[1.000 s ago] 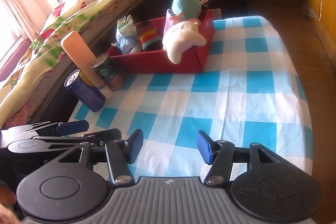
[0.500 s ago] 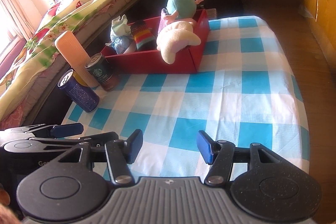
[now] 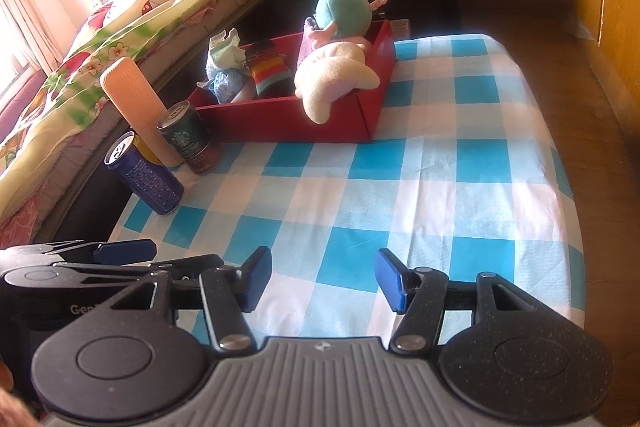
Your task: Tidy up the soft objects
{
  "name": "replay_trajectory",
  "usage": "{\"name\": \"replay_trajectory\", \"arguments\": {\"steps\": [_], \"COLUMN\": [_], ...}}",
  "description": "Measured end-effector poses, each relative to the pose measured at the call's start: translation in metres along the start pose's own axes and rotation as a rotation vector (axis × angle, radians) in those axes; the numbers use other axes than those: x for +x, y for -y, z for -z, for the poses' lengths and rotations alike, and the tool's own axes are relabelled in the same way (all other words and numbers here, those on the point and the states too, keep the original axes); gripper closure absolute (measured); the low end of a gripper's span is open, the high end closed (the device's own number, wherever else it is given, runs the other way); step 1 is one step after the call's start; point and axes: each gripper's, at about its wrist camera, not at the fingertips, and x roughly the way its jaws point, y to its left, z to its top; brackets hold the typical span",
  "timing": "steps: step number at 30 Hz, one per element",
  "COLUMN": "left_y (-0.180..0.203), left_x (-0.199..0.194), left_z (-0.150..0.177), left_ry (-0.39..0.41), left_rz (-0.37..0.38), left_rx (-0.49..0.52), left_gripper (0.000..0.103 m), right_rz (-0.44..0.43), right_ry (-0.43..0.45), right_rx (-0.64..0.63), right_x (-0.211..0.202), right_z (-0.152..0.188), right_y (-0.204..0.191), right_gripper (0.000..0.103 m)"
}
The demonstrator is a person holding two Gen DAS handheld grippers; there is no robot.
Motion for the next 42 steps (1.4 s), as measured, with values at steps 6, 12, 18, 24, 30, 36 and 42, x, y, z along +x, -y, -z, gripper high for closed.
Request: {"name": "replay_trajectory", "arguments": {"steps": [6, 12, 18, 24, 30, 36, 42], "left_y": [0.0002, 0.0020, 0.0031, 0.0045, 0.0053, 0.0073, 0.0079], "left_x": [-0.0008, -0.0020, -0.0028, -0.0043, -0.0046, -0.0066, -0.0070], "left_z": [-0.0019, -0.0030, -0.0035, -0.0040, -0.0038, -0.0032, -0.0027], "left_ry": [0.004, 0.011, 0.018, 0.030, 0.029, 0.043, 0.050], "left_rz": [-0.008, -0.025, -0.041, -0.054, -0.062, -0.075, -0.077], "left_rx": [-0.006, 0.001, 0.008, 0.019, 0.025, 0.046, 0.057], "left_gripper": [0.022, 0.022, 0.022, 0.022, 0.022, 0.022, 0.022], "right_rz": [0.001, 0.002, 0.003, 0.002, 0.003, 0.003, 0.001], "right_ry": [0.002, 0.006, 0.007, 0.008, 0.007, 0.010, 0.012], "right_rx": [-0.001, 0.007, 0.010, 0.010, 0.008, 0.009, 0.012], "right_x": [0.0000, 0.0012, 0.0016, 0.0017, 0.0018, 0.0018, 0.0020], "right_z": [-0.0003, -0.0002, 0.0000, 0.0000, 0.0001, 0.0008, 0.0014], "right_y": [0.0006, 0.0003, 0.0000, 0.0001, 0.0004, 0.0003, -0.0001], "right_gripper": [0.068, 0.068, 0.067, 0.067, 0.067, 0.067, 0.067]}}
